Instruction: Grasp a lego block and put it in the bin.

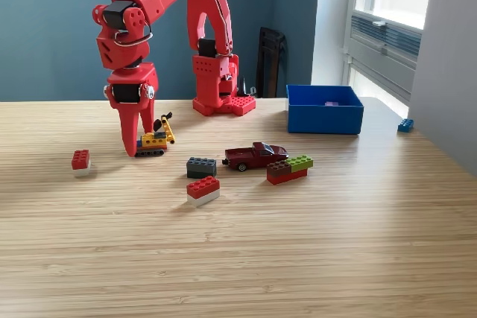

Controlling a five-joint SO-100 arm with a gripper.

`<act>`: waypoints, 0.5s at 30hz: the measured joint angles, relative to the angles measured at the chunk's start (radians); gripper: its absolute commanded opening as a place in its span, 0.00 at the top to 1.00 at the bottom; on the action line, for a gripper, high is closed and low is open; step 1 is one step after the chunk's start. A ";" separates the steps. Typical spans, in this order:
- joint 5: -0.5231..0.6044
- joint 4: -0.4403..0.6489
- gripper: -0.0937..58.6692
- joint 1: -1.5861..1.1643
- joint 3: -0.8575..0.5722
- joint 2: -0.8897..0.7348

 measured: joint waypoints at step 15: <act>-0.025 -0.002 1.00 -0.072 0.037 0.000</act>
